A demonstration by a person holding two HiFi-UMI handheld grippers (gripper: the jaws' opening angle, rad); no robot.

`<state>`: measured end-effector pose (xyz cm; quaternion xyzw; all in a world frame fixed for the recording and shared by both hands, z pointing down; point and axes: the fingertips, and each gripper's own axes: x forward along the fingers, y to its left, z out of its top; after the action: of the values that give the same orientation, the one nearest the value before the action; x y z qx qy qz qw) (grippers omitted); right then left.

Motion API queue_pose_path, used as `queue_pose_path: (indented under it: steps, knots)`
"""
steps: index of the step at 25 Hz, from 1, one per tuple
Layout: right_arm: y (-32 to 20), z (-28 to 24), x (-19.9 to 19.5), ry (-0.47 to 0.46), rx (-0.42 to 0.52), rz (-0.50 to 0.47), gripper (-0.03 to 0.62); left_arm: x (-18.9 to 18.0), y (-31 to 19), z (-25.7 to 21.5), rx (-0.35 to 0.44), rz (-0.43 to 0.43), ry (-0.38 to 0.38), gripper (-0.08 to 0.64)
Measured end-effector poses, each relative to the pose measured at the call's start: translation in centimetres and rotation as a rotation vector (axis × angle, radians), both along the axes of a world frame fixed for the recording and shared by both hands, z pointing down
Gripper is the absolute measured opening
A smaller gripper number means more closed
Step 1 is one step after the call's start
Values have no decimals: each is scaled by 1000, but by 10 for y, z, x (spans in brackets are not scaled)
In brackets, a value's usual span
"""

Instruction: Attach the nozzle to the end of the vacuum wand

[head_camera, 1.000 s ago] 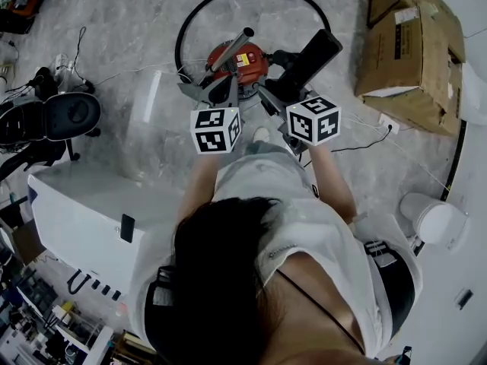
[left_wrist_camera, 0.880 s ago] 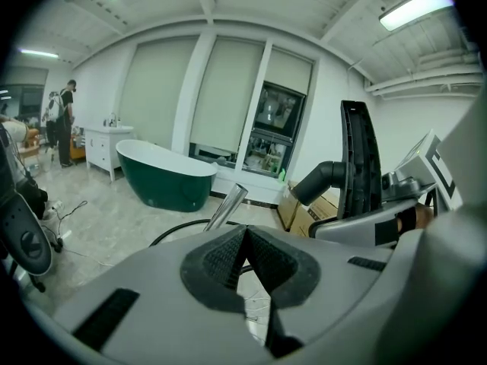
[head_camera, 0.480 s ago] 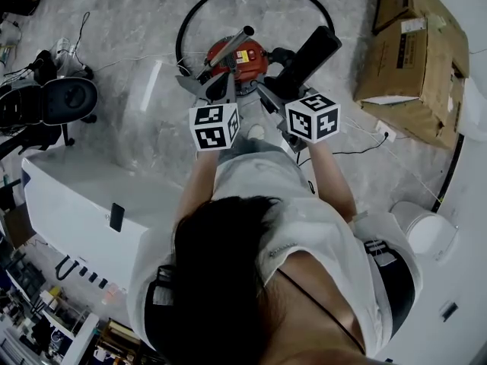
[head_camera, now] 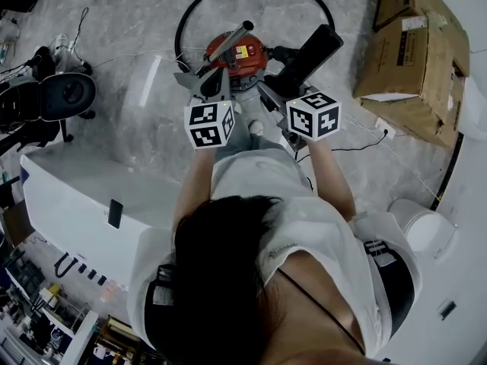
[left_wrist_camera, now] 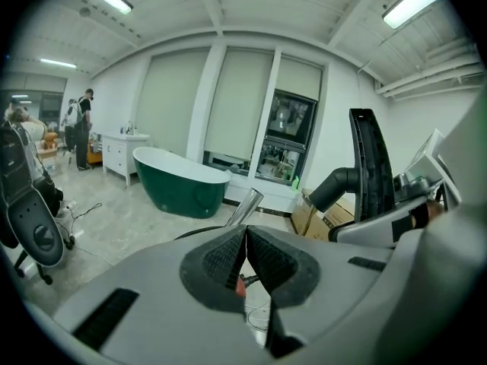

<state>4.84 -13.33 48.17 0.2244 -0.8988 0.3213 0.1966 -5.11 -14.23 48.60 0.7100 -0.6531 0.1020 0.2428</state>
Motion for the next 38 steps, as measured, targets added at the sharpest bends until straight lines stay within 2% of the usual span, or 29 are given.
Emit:
queue_pose_path:
  steps: [7,11,15,20,26,33,38]
  knots:
    - [-15,-5,1,-14,5,34,100,-3,-23,-2,17,65,-50,9]
    - [-24,-8,-4,-18,6,48,100,-3,-37,3,-7,132,-66,94]
    - [-31,-14,-10,-15,20,43,100,-4,-50,16,-50,185,-127,196]
    - [-39,-17,-10,-12,18,54,100,0,-64,30,-78,282,-197,257]
    - [-41,-15,-17,10,15,54,100,-6,-84,53,-114,385,-309,267]
    - [-47,-13,-25,-5,-11,50,100,0,-104,69,-106,447,-275,268]
    - [-49,-19,-27,-25,-6,18,100,13,-113,83,-136,513,-295,269]
